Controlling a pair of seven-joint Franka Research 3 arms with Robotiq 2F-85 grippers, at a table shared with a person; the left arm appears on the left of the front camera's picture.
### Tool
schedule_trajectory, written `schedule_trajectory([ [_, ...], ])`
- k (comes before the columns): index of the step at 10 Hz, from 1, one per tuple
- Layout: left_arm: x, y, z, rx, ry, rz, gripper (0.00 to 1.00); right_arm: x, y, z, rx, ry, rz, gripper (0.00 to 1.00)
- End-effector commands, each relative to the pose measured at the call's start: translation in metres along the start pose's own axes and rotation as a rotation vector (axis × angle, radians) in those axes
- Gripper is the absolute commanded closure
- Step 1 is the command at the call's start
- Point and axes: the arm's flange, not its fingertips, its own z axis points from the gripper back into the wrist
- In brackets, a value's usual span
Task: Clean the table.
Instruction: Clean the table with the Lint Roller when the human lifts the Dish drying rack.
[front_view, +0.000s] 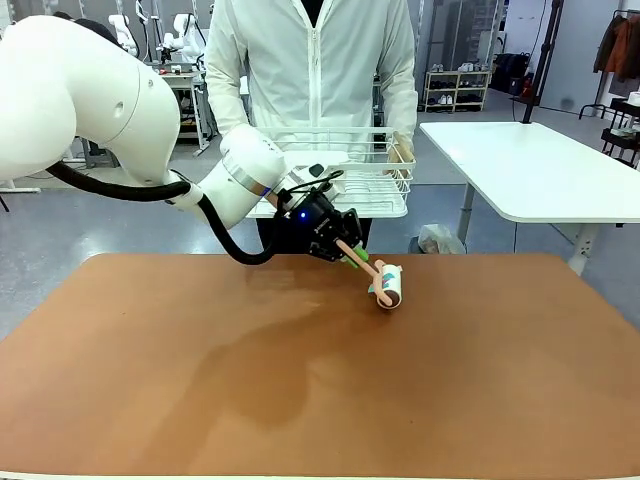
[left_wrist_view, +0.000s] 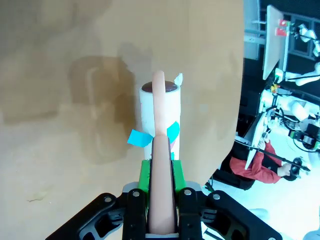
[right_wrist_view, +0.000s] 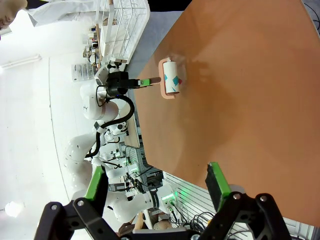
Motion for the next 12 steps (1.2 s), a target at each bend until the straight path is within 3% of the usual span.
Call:
schedule_trajectory([
  [1,-0.018,-0.026,0.033,-0.011,-0.043,-0.017,0.79,-0.003,0.002,0.0,0.02,-0.011,0.015,0.0],
  [3,-0.051,-0.065,0.064,0.018,-0.049,-0.096,0.79,-0.003,0.002,0.0,0.02,-0.011,0.015,0.0],
  [6,-0.09,-0.08,0.11,0.08,-0.066,-0.103,0.79,-0.003,0.002,0.0,0.02,-0.011,0.015,0.0],
  [8,-0.107,-0.074,0.132,0.149,-0.039,-0.091,0.79,-0.003,0.002,0.0,0.02,-0.011,0.015,0.0],
  [9,-0.127,-0.065,0.163,0.242,-0.015,-0.094,0.79,-0.003,0.002,0.0,0.02,-0.011,0.015,0.0],
  [11,-0.187,-0.027,0.256,0.504,-0.072,0.054,0.79,-0.003,0.002,0.0,0.02,-0.011,0.015,0.0],
  [12,-0.211,-0.003,0.287,0.551,-0.052,0.11,0.79,-0.003,0.002,0.0,0.02,-0.011,0.015,0.0],
])
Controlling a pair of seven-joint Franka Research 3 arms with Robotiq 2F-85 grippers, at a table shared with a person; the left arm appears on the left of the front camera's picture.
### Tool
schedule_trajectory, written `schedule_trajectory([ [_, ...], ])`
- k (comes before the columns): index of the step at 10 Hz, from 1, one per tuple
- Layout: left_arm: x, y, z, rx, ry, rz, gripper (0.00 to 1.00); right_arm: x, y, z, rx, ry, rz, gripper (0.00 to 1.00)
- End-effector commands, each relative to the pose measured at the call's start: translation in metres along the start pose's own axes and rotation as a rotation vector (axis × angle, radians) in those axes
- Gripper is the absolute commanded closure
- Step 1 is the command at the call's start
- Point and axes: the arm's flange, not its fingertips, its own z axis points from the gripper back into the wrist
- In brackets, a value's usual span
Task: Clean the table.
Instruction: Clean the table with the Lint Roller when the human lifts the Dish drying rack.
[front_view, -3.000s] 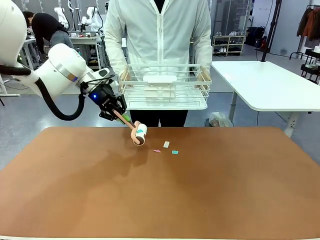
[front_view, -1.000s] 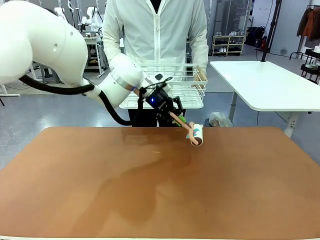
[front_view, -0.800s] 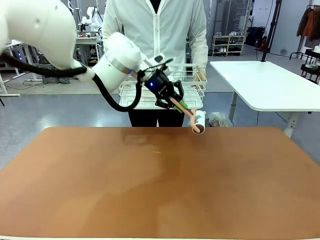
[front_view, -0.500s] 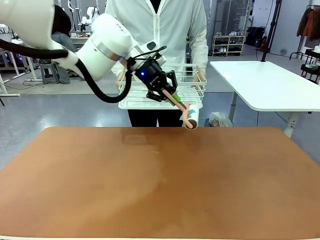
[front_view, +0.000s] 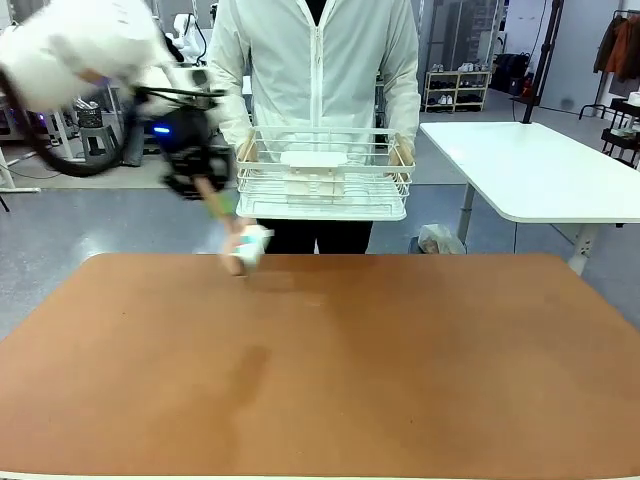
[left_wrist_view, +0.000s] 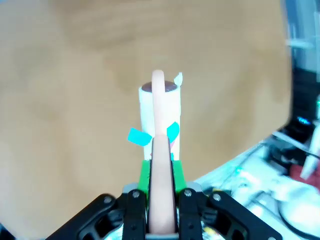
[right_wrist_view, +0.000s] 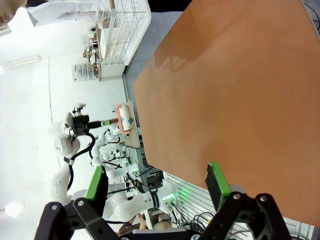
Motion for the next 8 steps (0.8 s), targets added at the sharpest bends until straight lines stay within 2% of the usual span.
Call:
schedule_trajectory([
  [1,-0.041,0.053,0.036,0.177,0.028,0.119,0.79,-0.003,0.002,-0.001,0.019,-0.009,0.016,0.0],
  [2,-0.046,0.082,0.049,0.198,-0.023,0.215,0.79,-0.003,0.002,-0.001,0.019,-0.009,0.016,0.0],
  [3,-0.048,0.095,0.056,0.189,-0.043,0.216,0.79,-0.003,0.002,-0.001,0.019,-0.009,0.016,0.0],
  [5,-0.056,0.097,0.062,0.159,-0.057,0.204,0.79,-0.003,0.002,-0.001,0.019,-0.009,0.016,0.0],
  [6,-0.056,0.117,0.068,0.193,-0.044,0.201,0.79,-0.003,0.002,-0.001,0.019,-0.009,0.016,0.0],
  [8,-0.056,0.117,0.068,0.193,-0.044,0.201,0.79,-0.003,0.002,-0.001,0.019,-0.009,0.016,0.0],
])
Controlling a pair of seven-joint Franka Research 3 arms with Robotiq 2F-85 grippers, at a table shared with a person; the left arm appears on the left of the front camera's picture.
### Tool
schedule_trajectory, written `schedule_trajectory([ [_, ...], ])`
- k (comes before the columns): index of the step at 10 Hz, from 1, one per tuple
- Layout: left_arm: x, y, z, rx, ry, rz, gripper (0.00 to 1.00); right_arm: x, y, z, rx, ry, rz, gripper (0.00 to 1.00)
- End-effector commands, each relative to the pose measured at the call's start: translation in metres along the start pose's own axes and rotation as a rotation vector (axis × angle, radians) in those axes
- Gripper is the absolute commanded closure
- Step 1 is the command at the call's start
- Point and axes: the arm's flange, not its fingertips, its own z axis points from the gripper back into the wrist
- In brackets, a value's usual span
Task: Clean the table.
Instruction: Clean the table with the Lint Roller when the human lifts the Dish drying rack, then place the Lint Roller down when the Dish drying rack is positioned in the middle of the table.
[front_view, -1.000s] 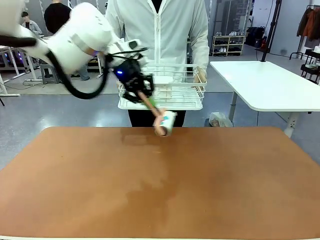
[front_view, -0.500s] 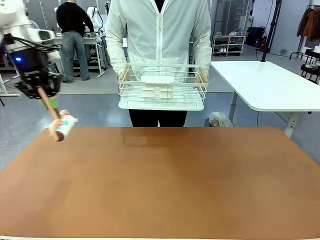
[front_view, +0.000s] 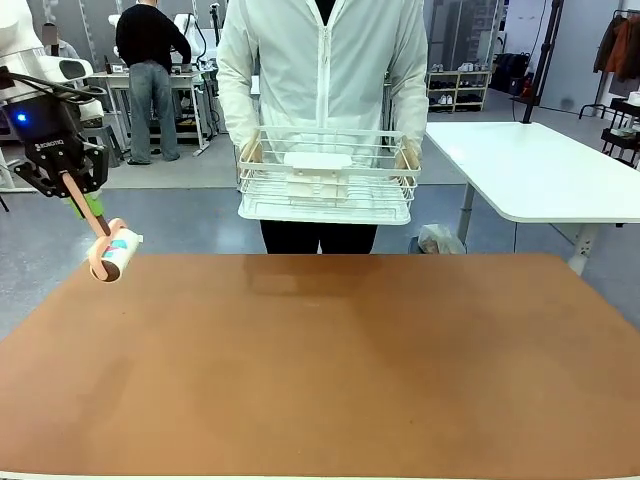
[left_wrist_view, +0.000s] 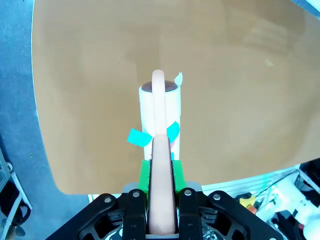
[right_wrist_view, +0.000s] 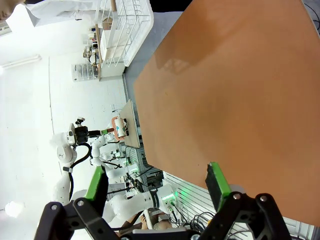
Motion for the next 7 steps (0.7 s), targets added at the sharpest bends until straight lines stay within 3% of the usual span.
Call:
schedule_trajectory([
  [1,-0.0003,0.0028,0.0018,0.008,-0.003,0.001,0.79,-0.0025,0.0021,-0.0011,0.019,-0.01,0.015,0.0],
  [7,-0.0003,0.0028,0.0018,0.008,-0.003,0.001,0.79,-0.0025,0.0021,-0.0011,0.019,-0.01,0.015,0.0],
])
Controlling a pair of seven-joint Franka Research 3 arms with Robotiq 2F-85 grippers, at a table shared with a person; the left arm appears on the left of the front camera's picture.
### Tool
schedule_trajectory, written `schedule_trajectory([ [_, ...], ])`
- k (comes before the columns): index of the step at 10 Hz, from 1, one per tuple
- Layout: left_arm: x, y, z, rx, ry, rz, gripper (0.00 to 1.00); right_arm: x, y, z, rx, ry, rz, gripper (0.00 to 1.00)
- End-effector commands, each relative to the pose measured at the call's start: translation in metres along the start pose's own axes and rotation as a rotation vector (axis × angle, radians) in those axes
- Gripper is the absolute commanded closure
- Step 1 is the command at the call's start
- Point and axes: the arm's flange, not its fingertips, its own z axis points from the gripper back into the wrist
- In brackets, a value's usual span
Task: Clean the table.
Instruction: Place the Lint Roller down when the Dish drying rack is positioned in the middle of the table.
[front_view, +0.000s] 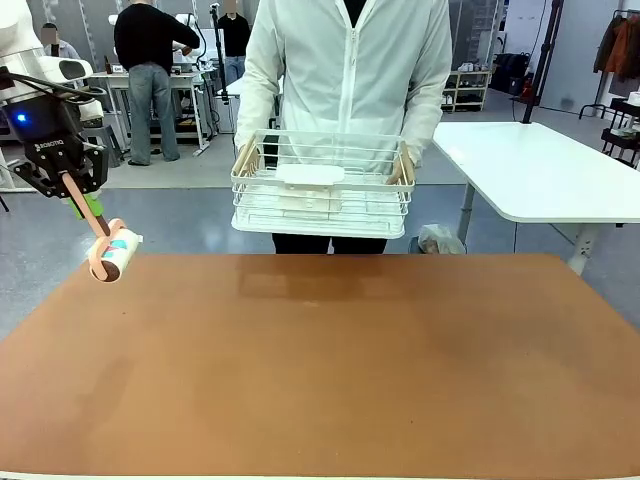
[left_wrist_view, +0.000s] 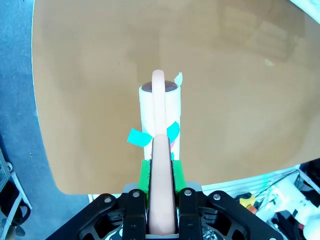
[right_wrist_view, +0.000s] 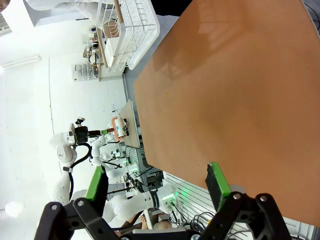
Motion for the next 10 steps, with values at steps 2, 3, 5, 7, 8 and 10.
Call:
schedule_trajectory([
  [2,-0.0004,0.0026,0.0019,0.008,-0.004,0.0,0.79,-0.0025,0.0021,-0.0011,0.019,-0.01,0.015,0.0],
  [3,-0.0004,0.0026,0.0019,0.008,-0.004,0.0,0.79,-0.0025,0.0021,-0.0011,0.019,-0.01,0.015,0.0],
  [5,-0.0004,0.0026,0.0019,0.008,-0.004,0.0,0.79,-0.0025,0.0021,-0.0011,0.019,-0.01,0.015,0.0],
  [7,-0.0004,0.0026,0.0019,0.008,-0.004,0.0,0.79,-0.0025,0.0021,-0.0011,0.019,-0.01,0.015,0.0],
  [8,-0.0004,0.0026,0.0019,0.008,-0.004,0.0,0.79,-0.0025,0.0021,-0.0011,0.019,-0.01,0.015,0.0],
  [10,-0.0004,0.0026,0.0019,0.008,-0.004,0.0,0.79,-0.0025,0.0021,-0.0011,0.019,-0.01,0.015,0.0],
])
